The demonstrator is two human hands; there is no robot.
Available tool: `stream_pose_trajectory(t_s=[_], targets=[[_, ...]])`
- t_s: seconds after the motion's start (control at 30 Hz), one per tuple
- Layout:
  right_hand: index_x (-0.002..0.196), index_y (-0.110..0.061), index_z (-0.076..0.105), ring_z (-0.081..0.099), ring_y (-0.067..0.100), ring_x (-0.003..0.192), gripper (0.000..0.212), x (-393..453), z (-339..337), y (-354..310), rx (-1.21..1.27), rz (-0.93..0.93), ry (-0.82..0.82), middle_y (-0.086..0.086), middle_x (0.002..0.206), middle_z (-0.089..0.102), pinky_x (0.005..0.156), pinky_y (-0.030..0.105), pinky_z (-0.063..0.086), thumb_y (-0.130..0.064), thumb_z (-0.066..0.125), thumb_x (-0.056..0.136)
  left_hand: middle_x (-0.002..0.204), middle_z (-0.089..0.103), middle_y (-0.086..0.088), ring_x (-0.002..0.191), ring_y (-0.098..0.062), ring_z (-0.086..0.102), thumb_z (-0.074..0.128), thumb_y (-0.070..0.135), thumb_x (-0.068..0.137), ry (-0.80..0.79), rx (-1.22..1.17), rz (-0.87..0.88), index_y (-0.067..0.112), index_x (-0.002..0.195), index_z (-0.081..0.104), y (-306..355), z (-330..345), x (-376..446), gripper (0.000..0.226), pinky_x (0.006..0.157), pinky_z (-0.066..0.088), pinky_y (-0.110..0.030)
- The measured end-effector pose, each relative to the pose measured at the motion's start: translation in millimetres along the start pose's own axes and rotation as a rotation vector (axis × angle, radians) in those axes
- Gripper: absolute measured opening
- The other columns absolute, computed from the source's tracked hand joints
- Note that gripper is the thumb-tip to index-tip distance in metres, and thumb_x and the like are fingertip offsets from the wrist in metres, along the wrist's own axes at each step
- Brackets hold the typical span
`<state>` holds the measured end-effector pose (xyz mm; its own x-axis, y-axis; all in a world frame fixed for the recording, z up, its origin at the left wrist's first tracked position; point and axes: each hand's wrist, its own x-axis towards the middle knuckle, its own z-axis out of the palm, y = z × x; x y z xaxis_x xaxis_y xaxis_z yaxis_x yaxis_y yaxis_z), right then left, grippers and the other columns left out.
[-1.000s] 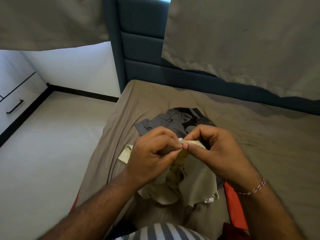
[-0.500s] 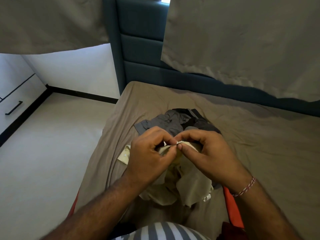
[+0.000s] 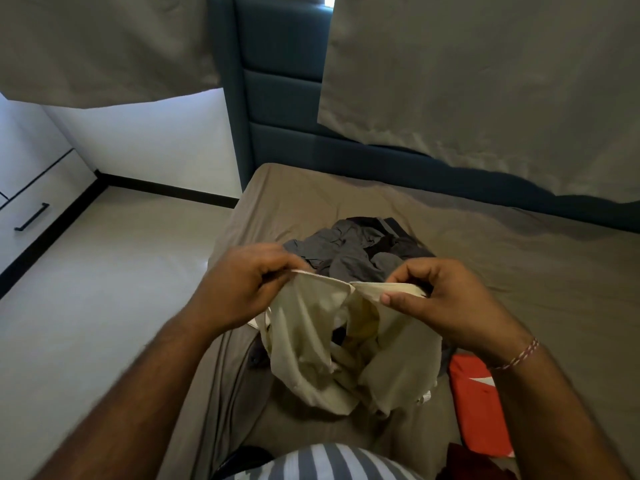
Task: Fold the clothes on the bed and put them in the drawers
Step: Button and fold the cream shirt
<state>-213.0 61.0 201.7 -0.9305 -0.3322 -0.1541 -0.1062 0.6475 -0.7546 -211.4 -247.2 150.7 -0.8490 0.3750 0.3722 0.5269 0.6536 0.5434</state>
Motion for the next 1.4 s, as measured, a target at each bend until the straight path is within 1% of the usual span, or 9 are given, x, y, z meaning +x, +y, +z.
stream_pose_trajectory(t_s=[0.2,0.3,0.43,0.6,0.7,0.8,1.1,1.23,1.4], targets=[[0.089,-0.023,0.078,0.073,0.021,0.084,0.021,-3,-3,-1,0.204,-0.029,0.036,0.001,0.090,0.076,0.075,0.047,0.064,-0.040,0.077,0.077,0.104,0.074,0.004,0.091,-0.003,0.068,0.066,0.029,0.098,0.471,0.059,-0.057,0.009,0.118,0.075,1,-1,-1,0.030,0.084,0.058,-0.022],[0.083,-0.020,0.078,0.072,0.023,0.078,0.019,-7,-4,-5,0.375,-0.043,0.054,0.006,0.084,0.074,0.067,0.036,0.063,-0.036,0.080,0.072,0.103,0.073,0.004,0.090,-0.003,0.068,0.072,0.030,0.095,0.546,-0.010,-0.092,0.007,0.112,0.077,10,1,-4,0.029,0.085,0.056,-0.014],[0.085,-0.020,0.079,0.071,0.022,0.076,0.012,-11,3,-17,0.560,-0.058,0.032,0.010,0.085,0.075,0.065,0.027,0.060,-0.027,0.079,0.075,0.102,0.077,-0.007,0.094,-0.011,0.070,0.073,0.021,0.094,0.562,-0.007,0.029,0.001,0.108,0.078,28,6,-2,0.025,0.087,0.057,-0.021],[0.100,-0.018,0.081,0.073,0.032,0.097,0.017,-12,11,-28,0.615,-0.052,-0.016,0.012,0.102,0.077,0.086,0.042,0.062,-0.014,0.072,0.085,0.100,0.077,-0.010,0.094,-0.018,0.073,0.071,0.015,0.095,0.514,-0.055,0.214,-0.002,0.105,0.077,52,10,7,0.021,0.087,0.057,-0.027],[0.103,-0.019,0.079,0.073,0.026,0.095,0.023,-13,11,-35,0.636,-0.066,0.021,0.010,0.099,0.076,0.081,0.033,0.061,-0.013,0.075,0.081,0.098,0.078,-0.009,0.092,-0.017,0.073,0.072,0.016,0.094,0.467,-0.071,0.289,-0.001,0.102,0.078,60,16,10,0.019,0.083,0.058,-0.030],[0.107,-0.018,0.075,0.074,0.025,0.090,0.029,-13,12,-40,0.692,-0.075,0.050,0.012,0.096,0.075,0.075,0.027,0.060,-0.013,0.078,0.079,0.096,0.079,-0.010,0.088,-0.019,0.075,0.073,0.017,0.093,0.439,-0.078,0.317,-0.002,0.099,0.079,63,22,12,0.020,0.077,0.059,-0.035],[0.114,-0.025,0.070,0.075,0.024,0.086,0.035,-15,12,-50,0.664,-0.115,0.074,0.011,0.095,0.075,0.073,0.026,0.060,-0.017,0.077,0.080,0.094,0.078,-0.013,0.081,-0.025,0.073,0.079,0.008,0.090,0.446,-0.065,0.327,-0.003,0.095,0.080,66,32,9,0.013,0.068,0.056,-0.043],[0.113,-0.030,0.069,0.074,0.022,0.088,0.034,-17,7,-54,0.540,-0.161,0.037,0.008,0.096,0.075,0.074,0.026,0.060,-0.021,0.076,0.081,0.098,0.076,-0.015,0.086,-0.026,0.072,0.081,0.008,0.088,0.453,-0.077,0.322,-0.003,0.094,0.080,67,33,9,0.013,0.070,0.056,-0.043],[0.118,-0.023,0.066,0.073,0.021,0.084,0.034,-14,6,-52,0.469,-0.206,0.033,0.007,0.092,0.074,0.075,0.029,0.061,-0.012,0.075,0.087,0.109,0.075,-0.015,0.097,-0.025,0.072,0.081,0.008,0.088,0.446,-0.100,0.313,-0.002,0.095,0.080,66,40,10,0.012,0.076,0.056,-0.042]])
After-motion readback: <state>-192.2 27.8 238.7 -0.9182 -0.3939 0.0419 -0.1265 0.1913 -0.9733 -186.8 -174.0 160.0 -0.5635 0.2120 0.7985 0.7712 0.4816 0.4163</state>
